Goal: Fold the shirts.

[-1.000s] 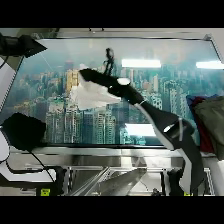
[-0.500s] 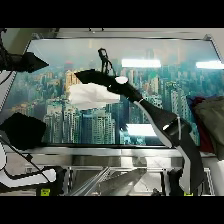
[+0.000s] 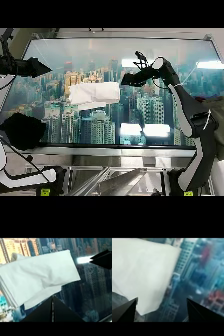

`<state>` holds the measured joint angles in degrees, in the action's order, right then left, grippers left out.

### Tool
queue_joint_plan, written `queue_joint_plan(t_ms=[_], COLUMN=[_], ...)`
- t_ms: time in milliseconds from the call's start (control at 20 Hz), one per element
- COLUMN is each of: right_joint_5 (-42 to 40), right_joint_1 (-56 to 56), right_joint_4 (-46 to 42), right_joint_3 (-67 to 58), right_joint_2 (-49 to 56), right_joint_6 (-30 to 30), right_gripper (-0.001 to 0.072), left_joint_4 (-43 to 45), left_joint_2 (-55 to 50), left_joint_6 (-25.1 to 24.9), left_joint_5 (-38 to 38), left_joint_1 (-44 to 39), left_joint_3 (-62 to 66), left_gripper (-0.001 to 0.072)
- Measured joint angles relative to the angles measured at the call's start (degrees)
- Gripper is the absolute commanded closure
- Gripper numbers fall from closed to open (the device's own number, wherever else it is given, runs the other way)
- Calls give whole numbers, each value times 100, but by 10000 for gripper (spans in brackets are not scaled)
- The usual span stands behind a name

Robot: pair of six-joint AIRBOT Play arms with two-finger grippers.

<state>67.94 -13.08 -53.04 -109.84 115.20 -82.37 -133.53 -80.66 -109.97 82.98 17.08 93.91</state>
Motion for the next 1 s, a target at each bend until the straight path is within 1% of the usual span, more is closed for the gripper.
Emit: queue_joint_plan(t_ms=[100,300,350,400,500,650,700,850,900,950,1000], right_joint_5=[74,-83,-177,-304,-549,-920,-1025,-1237,-1261,-1276,-1305], right_joint_1=[39,-133,-216,-310,-485,-702,-748,-809,-820,-828,-831], right_joint_4=[46,538,640,728,828,920,949,1058,1137,1231,1340], right_joint_3=[0,0,0,0,0,0,0,0,0,0,-7], right_joint_2=[201,601,669,726,811,874,887,903,905,905,905], right_joint_6=[-164,-227,-225,-219,-188,-109,-92,-24,44,149,256], right_gripper=[20,23,82,166,179,179,207,631,647,693,690], left_joint_4=[-2,-2,-2,-2,0,-2,-2,-2,-2,0,-2], left_joint_2=[0,0,0,0,0,0,0,0,0,0,0], left_joint_6=[-2,-7,-9,-13,-15,-13,-13,-13,-13,-13,-13], left_joint_5=[4,4,4,4,2,0,2,2,0,2,2], left_joint_1=[2,2,2,2,2,2,2,2,2,2,2], left_joint_3=[-4,-4,-4,-4,-4,-4,-7,-7,-7,-7,-7], left_gripper=[686,686,686,686,686,686,686,686,686,686,686])
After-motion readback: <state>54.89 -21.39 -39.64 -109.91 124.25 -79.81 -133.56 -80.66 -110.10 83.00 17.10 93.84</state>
